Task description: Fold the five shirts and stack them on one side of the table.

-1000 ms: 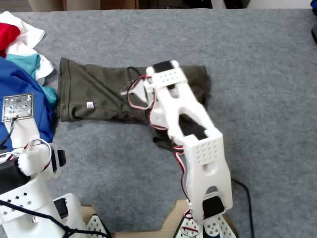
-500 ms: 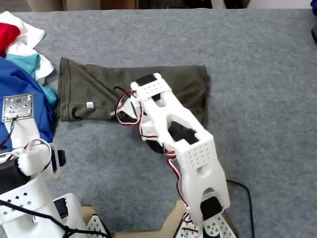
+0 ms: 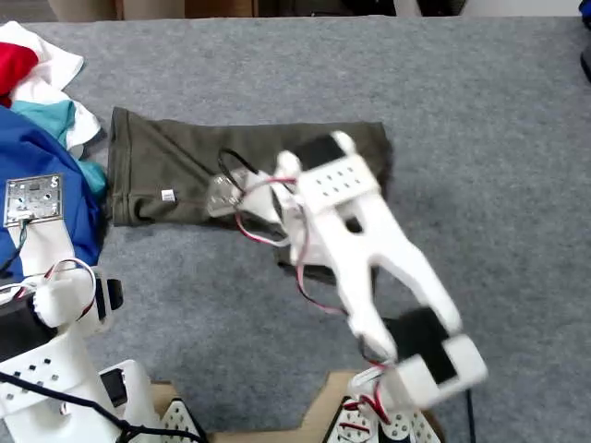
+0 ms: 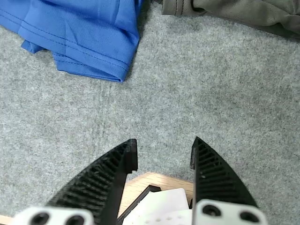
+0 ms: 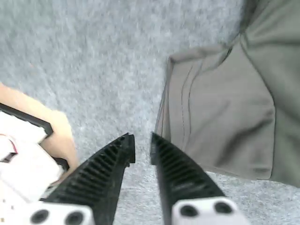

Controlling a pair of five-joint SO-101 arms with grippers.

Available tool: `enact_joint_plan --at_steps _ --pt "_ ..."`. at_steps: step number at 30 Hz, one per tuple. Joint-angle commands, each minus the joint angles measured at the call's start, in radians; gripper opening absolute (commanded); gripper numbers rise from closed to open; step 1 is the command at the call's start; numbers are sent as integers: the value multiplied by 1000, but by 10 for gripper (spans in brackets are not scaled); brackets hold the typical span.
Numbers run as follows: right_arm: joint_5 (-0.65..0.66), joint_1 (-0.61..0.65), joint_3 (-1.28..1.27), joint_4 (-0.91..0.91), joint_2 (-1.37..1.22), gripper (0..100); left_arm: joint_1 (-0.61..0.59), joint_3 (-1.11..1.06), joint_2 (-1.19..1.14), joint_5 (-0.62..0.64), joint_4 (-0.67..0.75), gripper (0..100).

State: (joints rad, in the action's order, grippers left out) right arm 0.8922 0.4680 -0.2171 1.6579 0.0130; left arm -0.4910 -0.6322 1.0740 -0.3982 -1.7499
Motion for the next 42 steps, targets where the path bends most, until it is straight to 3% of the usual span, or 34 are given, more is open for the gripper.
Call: enact_joint_plan --at_steps 1,9,28,34,42 --pt "117 -76 -231 -138 159 150 -5 0 7 -9 -8 200" --pt "155 -99 -516 -488 134 194 -5 0 7 -9 -8 200" --pt "153 -74 -476 -516 -70 186 -6 0 7 -9 -8 200" --pt "152 -79 -496 -517 -71 11 -6 0 7 -9 -8 200" --pt "135 -81 -513 -525 -70 5 -5 0 7 -9 -8 200"
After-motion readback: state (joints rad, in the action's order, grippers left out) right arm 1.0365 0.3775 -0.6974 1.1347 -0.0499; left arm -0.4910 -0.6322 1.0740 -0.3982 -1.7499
